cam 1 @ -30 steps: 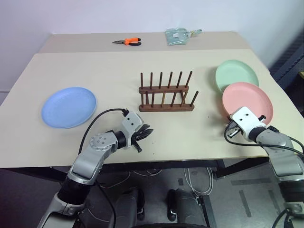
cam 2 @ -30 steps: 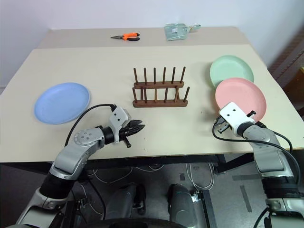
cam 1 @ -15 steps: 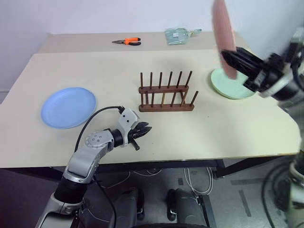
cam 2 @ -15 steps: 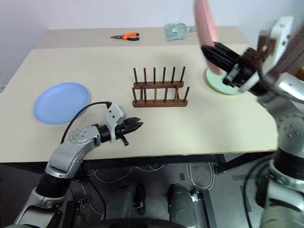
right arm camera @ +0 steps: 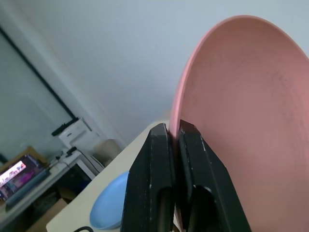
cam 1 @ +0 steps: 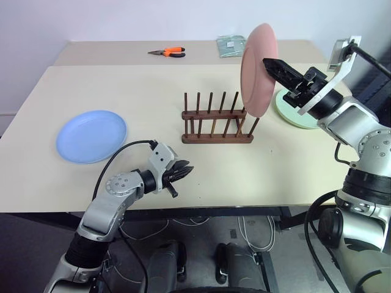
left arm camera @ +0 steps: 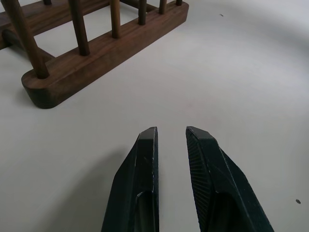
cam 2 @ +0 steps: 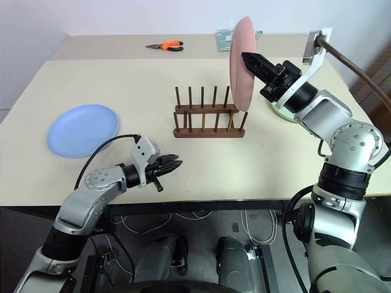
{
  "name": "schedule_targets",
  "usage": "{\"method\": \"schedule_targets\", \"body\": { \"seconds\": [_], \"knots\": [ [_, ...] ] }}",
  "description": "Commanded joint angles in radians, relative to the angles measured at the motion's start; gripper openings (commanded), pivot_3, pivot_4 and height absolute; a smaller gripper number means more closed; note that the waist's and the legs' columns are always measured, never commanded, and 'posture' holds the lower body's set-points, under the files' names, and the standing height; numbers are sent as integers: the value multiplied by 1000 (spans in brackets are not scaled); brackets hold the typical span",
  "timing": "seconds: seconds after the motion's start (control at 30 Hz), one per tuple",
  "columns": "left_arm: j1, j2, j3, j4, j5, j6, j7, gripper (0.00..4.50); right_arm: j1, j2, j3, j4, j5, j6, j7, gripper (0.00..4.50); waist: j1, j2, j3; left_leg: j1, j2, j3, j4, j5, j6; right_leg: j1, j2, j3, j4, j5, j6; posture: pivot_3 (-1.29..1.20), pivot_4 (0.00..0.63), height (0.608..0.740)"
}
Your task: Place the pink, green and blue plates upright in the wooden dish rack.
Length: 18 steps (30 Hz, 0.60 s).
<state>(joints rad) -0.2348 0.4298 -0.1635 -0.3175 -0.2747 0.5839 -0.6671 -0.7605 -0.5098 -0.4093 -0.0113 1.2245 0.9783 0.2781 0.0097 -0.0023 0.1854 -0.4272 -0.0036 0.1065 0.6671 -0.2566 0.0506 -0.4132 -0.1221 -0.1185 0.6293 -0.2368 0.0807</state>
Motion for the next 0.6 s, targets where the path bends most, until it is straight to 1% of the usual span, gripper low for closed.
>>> {"method": "schedule_targets", "body": {
  "seconds": [0.03,0.07,0.17,0.23,0.3,0.37,0.43,0.5,0.53,0.6],
  "knots": [
    [-11,-5,9,-25,-9,-10,6,928,-35,5,-13,18,12,0,-25,35,0,0,0,0,0,0,0,0,0,0,0,0,0,0,0,0,150,740],
    [-13,-5,8,-23,-9,-11,4,928,-38,9,-12,27,12,-1,-27,35,0,0,0,0,0,0,0,0,0,0,1,0,0,0,0,0,150,740],
    [-18,-4,4,-19,-6,-15,1,928,-53,11,-1,54,-32,-24,-34,946,-1,0,0,0,0,1,0,0,0,0,2,1,0,0,0,0,150,740],
    [-18,-3,1,-22,-5,-14,-1,928,-51,-16,36,29,-117,-70,-1,1959,-1,0,0,0,0,1,0,0,0,0,2,1,0,0,0,0,150,740],
    [-14,-2,0,-31,-7,-9,0,928,-16,-83,94,-36,-261,-175,79,2968,2,0,0,0,0,1,0,0,0,-1,2,1,0,0,0,0,150,740],
    [-7,1,6,-41,-11,-4,3,928,26,-144,106,-81,-349,-255,145,2968,6,0,0,-2,0,1,0,0,1,-2,2,1,0,0,1,0,150,740],
    [6,6,11,-52,-13,-1,7,928,79,-204,61,-87,-389,-301,187,2968,5,0,0,-2,-1,1,0,-1,2,-1,2,1,0,-1,2,0,150,740],
    [18,9,15,-60,-13,0,10,928,131,-253,8,-56,-421,-331,208,2968,5,0,0,-2,-1,1,0,-1,2,-1,2,1,-1,-1,2,0,150,740],
    [23,10,16,-63,-13,0,11,928,161,-282,0,-31,-450,-341,222,2968,5,0,0,-2,-1,1,0,-1,2,-1,2,1,-1,-1,2,0,150,740],
    [29,8,13,-65,-13,2,13,928,236,-346,66,15,-576,-418,287,2968,3,0,0,-1,-1,1,0,-1,2,0,2,1,-1,-1,2,0,150,740]
  ]
}}
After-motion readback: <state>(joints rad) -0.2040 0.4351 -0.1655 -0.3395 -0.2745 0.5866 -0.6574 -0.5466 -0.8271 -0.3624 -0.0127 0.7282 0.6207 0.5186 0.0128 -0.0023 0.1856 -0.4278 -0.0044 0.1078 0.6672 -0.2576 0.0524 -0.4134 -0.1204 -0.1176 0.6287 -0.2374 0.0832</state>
